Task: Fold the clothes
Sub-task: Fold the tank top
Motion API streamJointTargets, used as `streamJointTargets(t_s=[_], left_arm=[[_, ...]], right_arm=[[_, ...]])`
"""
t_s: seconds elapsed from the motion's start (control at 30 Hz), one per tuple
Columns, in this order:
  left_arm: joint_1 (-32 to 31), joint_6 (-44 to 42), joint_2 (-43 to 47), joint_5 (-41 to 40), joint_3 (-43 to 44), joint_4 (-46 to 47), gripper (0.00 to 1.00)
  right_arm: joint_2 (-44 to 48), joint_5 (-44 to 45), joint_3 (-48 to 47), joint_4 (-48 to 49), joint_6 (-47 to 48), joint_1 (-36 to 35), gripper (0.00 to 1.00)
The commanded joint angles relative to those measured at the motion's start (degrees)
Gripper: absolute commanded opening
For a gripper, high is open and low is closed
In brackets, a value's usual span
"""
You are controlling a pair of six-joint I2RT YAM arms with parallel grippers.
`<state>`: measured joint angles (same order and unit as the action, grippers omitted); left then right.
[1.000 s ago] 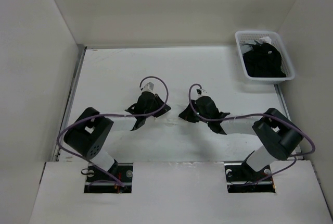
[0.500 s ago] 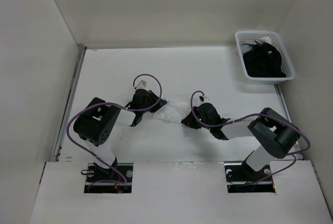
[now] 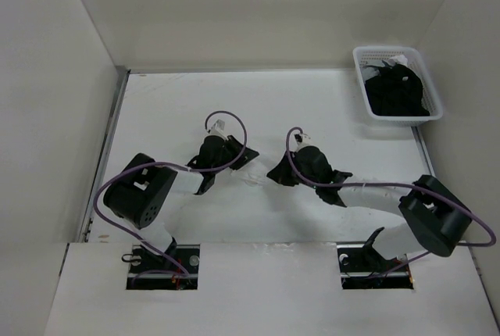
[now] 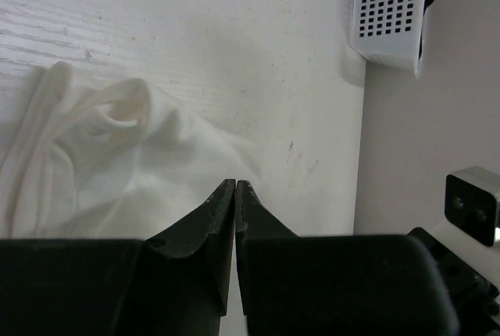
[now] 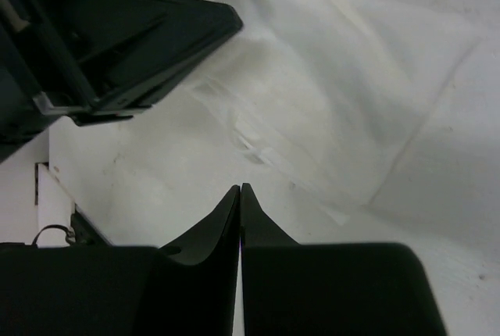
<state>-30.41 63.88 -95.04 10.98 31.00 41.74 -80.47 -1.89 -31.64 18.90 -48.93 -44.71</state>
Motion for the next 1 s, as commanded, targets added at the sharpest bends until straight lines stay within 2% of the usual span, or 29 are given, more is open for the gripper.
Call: streamJointTargets(t_s=[0.0, 0.17, 0.33, 0.5, 0.63, 0.8, 0.87, 0.97], left_arm=[[0.75, 0.46, -1.45, 0.01, 3.0, 3.09, 0.03], [4.26, 0.63, -8.31, -0.52, 6.7, 4.49, 0.03], [5.5, 0.72, -10.42, -1.14, 7.14, 6.07, 0.03], [6.9, 1.86, -11.13, -1.23, 6.62, 7.21, 0.06], [6.99, 2.39, -5.7, -0.35, 3.81, 9.68, 0.15], [6.99, 0.11, 6.61, -1.05, -0.5, 8.28, 0.29], [7.08, -2.34, 12.14, -2.36, -2.17, 5.04, 0.33], [7.34, -7.96, 20.75, -6.4, -4.37, -4.79, 0.38]], right_arm=[[-2.84, 0.57, -4.56, -0.35, 2.78, -0.51, 0.04], [-9.17, 0.31, -7.03, 2.28, 2.61, -0.51, 0.04], [-13.66, 0.31, -5.02, 4.22, 1.2, -0.51, 0.03], [-14.28, 0.48, -2.29, 5.54, 0.15, -0.51, 0.03], [-10.6, 0.75, -1.41, 4.84, 0.06, -0.68, 0.06], [-0.5, 0.92, -1.76, 1.68, 1.55, -0.69, 0.28], [3.28, 1.01, -2.2, 0.45, 2.78, -0.6, 0.35], [8.73, 1.1, -2.46, -0.88, 5.41, 0.01, 0.4]])
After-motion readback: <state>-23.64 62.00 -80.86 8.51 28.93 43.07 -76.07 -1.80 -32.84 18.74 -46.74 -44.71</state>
